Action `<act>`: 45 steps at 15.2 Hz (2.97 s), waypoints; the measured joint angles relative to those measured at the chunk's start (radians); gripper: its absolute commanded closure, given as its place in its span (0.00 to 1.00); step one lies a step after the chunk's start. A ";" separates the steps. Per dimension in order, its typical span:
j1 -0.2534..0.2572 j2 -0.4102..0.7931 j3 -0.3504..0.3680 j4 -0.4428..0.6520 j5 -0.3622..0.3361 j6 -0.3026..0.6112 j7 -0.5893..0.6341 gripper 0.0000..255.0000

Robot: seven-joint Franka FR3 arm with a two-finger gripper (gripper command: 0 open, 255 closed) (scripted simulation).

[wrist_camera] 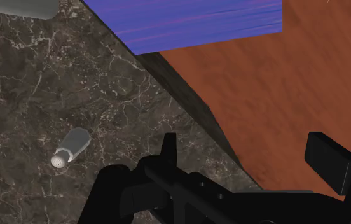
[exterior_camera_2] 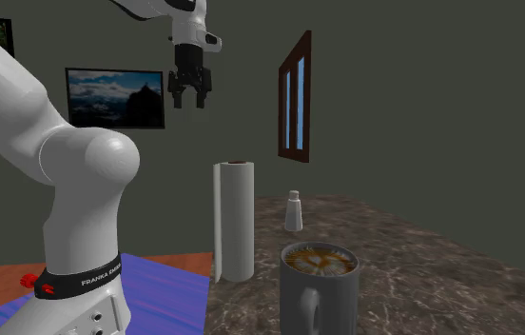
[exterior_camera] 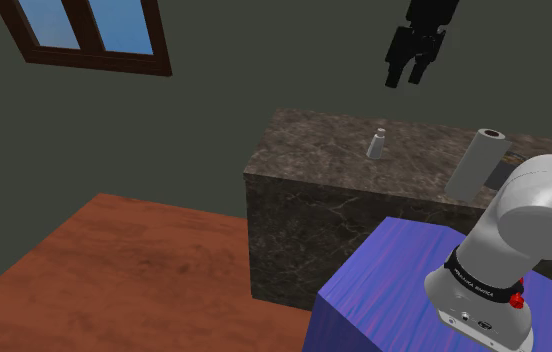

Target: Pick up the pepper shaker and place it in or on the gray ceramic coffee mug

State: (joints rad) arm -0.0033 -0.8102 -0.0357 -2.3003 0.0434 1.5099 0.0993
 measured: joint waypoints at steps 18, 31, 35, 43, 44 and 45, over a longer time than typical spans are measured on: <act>-0.144 0.299 -0.163 -0.122 -0.160 0.419 -0.045 0.00; -0.229 0.627 -0.290 -0.065 -0.203 0.705 -0.074 0.00; -0.231 0.660 -0.298 -0.088 -0.200 0.761 -0.079 0.00; -0.231 0.683 -0.301 -0.104 -0.195 0.800 -0.081 0.00; -0.231 0.683 -0.301 -0.104 -0.195 0.800 -0.081 1.00; -0.231 0.683 -0.301 -0.104 -0.195 0.800 -0.081 1.00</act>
State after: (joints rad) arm -0.2348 -0.1269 -0.3368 -2.4038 -0.1517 2.3095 0.0179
